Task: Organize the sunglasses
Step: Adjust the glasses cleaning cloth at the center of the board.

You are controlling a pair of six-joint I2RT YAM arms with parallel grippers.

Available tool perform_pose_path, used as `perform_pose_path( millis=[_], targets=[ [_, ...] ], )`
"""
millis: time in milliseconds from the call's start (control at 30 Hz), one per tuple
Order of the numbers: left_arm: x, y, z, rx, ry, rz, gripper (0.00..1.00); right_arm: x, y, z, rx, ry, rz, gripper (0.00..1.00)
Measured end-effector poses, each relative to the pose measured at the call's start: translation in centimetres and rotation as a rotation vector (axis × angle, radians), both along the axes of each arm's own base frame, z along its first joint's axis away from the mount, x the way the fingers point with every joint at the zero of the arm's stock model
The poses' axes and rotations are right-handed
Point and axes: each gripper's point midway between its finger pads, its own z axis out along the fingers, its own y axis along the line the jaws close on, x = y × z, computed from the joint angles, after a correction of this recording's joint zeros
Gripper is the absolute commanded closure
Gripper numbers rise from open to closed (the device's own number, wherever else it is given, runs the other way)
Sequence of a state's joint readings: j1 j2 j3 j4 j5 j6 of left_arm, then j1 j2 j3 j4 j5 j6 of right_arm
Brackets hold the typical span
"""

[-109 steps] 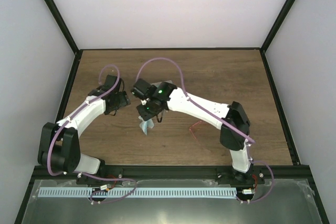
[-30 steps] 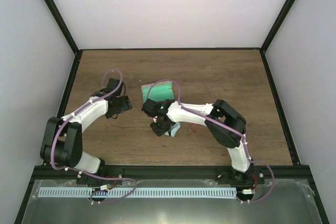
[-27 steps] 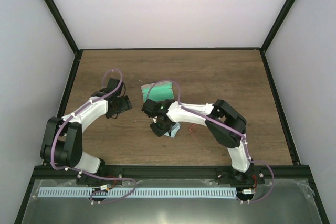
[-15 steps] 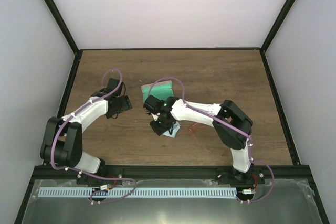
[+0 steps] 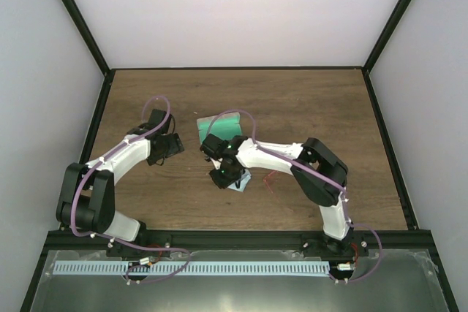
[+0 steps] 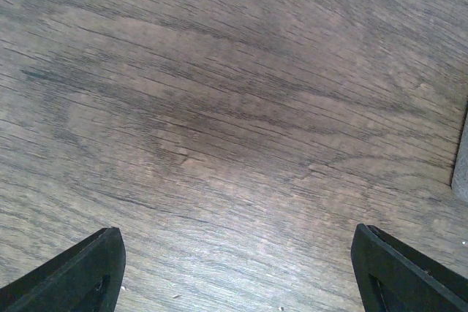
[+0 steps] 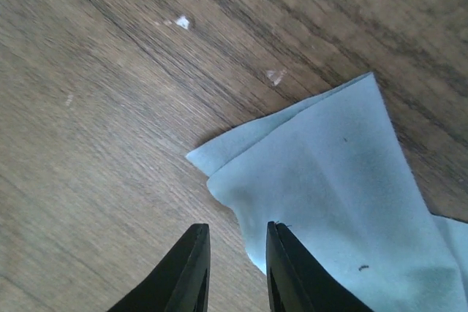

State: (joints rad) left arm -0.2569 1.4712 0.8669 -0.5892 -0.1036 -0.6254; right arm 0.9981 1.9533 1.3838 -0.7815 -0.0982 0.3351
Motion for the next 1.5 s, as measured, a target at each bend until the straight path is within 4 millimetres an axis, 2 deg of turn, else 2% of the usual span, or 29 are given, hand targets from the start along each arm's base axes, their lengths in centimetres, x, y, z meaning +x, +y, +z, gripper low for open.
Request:
perform_pose_path(
  millis=[167,267,667,833,967,1267,1500],
  targets=[
    [-0.1,0.0,-0.1,0.001,0.003,0.0,0.14,-0.4,-0.5,-1.5,-0.03,0.022,0.005,0.92],
    [-0.1,0.0,-0.1,0.001,0.004,0.0,0.14,-0.4,-0.7,-1.7,-0.037,0.021,0.006,0.99],
    [-0.1,0.0,-0.1,0.001,0.003,0.0,0.14,-0.6,-1.0,-1.5,-0.049,0.027,0.004,0.99],
    [-0.1,0.0,-0.1,0.0,0.003,0.002,0.14,-0.2,-0.9,0.0,-0.028,0.017,-0.003,0.99],
    [-0.1,0.0,-0.1,0.0,0.003,0.003,0.14,0.6,-0.9,1.1,-0.004,0.005,-0.017,0.99],
    [-0.1,0.0,-0.1,0.0,0.003,0.003,0.14,2.4,-2.5,1.2,-0.017,0.006,-0.056,0.99],
    [-0.1,0.0,-0.1,0.0,0.003,0.002,0.14,6.4,-4.6,2.2,-0.01,-0.03,-0.131,0.99]
  ],
)
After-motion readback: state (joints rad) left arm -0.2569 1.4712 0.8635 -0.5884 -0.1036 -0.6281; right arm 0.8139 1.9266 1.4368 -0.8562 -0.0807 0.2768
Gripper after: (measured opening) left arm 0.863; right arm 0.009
